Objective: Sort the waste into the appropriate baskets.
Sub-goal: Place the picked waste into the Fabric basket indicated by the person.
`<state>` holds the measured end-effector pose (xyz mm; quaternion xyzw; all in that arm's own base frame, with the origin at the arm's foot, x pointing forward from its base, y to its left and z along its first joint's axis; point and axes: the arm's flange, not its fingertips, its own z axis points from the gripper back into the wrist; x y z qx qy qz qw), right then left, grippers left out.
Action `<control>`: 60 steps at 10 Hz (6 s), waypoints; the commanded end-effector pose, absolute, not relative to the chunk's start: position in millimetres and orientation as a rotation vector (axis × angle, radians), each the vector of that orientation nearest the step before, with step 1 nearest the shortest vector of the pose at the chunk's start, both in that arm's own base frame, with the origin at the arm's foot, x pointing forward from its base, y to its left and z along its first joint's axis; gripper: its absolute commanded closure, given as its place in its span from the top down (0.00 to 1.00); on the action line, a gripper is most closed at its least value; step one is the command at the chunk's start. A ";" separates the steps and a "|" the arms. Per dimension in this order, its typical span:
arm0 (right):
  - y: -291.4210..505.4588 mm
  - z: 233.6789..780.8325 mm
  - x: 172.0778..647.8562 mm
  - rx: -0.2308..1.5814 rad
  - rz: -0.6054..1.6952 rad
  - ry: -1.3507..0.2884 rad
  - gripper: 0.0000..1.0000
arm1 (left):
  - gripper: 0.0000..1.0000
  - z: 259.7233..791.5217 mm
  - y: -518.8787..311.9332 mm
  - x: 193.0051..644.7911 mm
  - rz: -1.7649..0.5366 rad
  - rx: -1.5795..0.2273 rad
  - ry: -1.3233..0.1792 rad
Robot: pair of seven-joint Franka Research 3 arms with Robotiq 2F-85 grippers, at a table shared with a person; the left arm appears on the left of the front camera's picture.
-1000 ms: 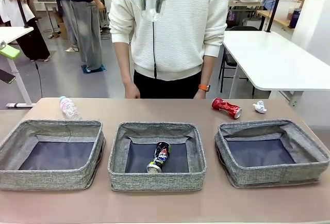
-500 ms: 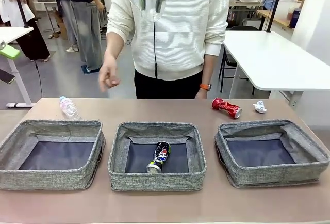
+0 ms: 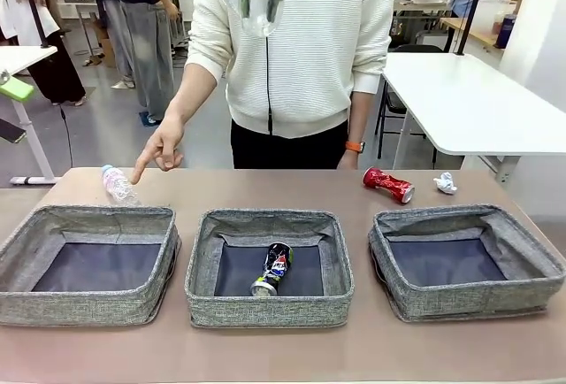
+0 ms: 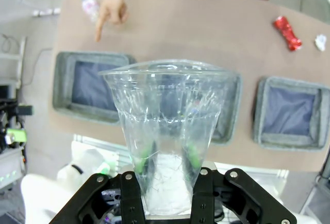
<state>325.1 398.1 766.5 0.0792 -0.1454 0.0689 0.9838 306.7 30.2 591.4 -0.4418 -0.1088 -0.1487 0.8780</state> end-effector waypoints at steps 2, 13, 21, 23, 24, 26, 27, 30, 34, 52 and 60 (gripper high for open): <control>395.6 761.4 321.6 0.184 0.120 -0.297 0.30 | 1.00 592.8 31.7 305.4 -0.330 -0.934 -0.236; 663.8 512.9 302.4 0.151 0.887 -0.133 0.30 | 1.00 559.3 213.0 240.7 0.062 -0.708 -0.163; 639.0 467.8 308.9 0.214 0.765 -0.272 0.30 | 1.00 559.3 213.0 240.7 0.062 -0.708 -0.163; 639.2 468.3 309.8 0.163 0.761 -0.287 0.88 | 1.00 559.3 213.0 240.7 0.062 -0.708 -0.163; 637.4 469.8 311.2 0.152 0.751 -0.297 1.00 | 1.00 559.3 213.0 240.7 0.062 -0.708 -0.163; 636.1 469.7 311.6 0.152 0.745 -0.305 1.00 | 1.00 559.3 213.0 240.7 0.062 -0.708 -0.163; 634.8 469.3 310.8 0.153 0.735 -0.309 1.00 | 1.00 559.3 213.0 240.7 0.062 -0.708 -0.163; 625.6 474.1 311.1 0.154 0.712 -0.308 1.00 | 1.00 559.3 213.0 240.7 0.062 -0.708 -0.163; 567.4 503.3 316.2 0.199 0.617 -0.307 1.00 | 1.00 561.3 211.9 242.3 0.068 -0.710 -0.146; 66.0 500.8 269.8 1.293 -0.003 -0.036 1.00 | 1.00 509.7 118.9 297.6 -0.175 -1.325 -0.104; -107.1 522.9 253.1 1.296 -0.274 -0.229 1.00 | 1.00 498.7 143.9 309.1 -0.071 -1.342 -0.150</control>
